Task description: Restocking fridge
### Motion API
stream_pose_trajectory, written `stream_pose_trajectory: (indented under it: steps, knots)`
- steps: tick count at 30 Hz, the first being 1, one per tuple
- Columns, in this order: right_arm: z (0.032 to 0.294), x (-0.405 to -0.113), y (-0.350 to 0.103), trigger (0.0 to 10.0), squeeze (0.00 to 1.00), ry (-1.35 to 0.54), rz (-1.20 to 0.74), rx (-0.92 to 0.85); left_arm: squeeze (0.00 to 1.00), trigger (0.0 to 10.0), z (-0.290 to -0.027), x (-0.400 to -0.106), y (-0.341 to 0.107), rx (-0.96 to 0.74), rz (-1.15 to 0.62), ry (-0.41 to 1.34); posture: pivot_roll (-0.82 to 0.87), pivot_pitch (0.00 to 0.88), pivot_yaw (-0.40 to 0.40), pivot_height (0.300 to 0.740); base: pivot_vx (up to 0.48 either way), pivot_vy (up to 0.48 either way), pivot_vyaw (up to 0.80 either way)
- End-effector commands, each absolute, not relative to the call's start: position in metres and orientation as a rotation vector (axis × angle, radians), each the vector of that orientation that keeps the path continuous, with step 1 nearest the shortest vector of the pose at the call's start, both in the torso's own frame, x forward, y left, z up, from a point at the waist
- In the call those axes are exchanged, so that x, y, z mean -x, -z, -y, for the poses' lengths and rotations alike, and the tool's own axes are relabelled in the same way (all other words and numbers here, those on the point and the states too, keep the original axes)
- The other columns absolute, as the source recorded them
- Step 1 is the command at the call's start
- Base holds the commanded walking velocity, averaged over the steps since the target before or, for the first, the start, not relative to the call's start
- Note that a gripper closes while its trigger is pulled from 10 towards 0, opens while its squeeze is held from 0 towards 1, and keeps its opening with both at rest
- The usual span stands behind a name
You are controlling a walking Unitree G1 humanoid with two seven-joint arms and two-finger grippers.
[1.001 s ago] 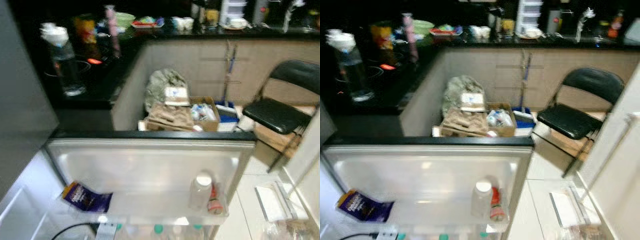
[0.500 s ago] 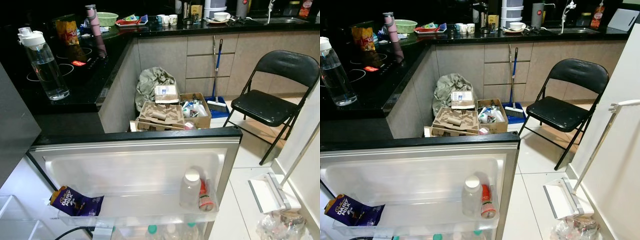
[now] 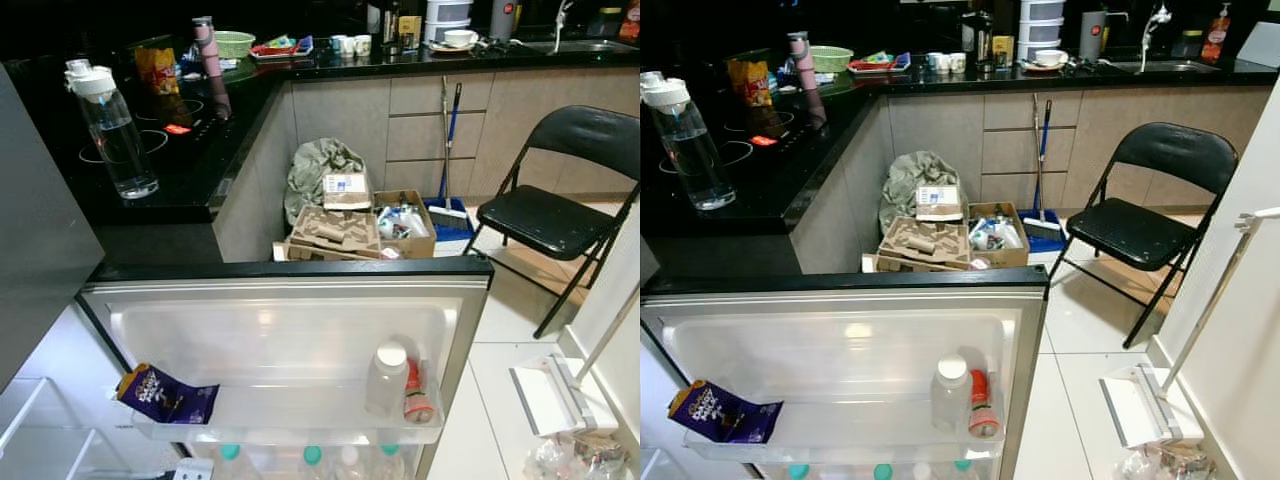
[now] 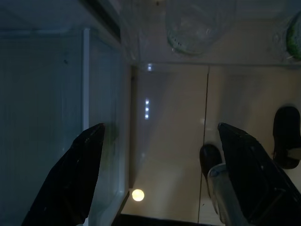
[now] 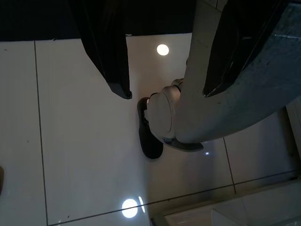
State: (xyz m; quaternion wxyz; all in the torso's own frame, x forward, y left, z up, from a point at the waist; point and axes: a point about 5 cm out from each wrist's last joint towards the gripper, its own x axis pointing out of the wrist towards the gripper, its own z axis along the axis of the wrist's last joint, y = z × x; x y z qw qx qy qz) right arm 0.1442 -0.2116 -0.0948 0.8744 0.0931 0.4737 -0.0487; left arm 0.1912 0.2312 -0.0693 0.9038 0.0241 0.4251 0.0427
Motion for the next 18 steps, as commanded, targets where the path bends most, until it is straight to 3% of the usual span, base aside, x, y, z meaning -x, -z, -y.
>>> stream_pose_trajectory:
  steps: [1,12,18]
  knots:
    - [0.2076,-0.1379,0.0980,10.0,0.00,0.090,-1.020,-0.204,0.00,10.0,-0.2397,-0.1838,0.0712,-0.048,-0.902,-0.114,-0.08,0.123,0.066,0.721,0.000,0.000,0.00]
    - [0.2089,-0.1379,0.0977,10.0,0.00,0.095,-1.016,-0.205,0.00,10.0,-0.2330,-0.1871,0.0707,-0.033,-0.885,-0.079,-0.09,0.119,0.070,0.721,0.000,0.000,0.00]
    - [0.2099,-0.1376,0.0976,10.0,0.00,0.099,-1.015,-0.206,0.00,10.0,-0.2316,-0.1880,0.0708,-0.030,-0.889,-0.070,-0.09,0.112,0.074,0.721,0.000,-0.377,0.00]
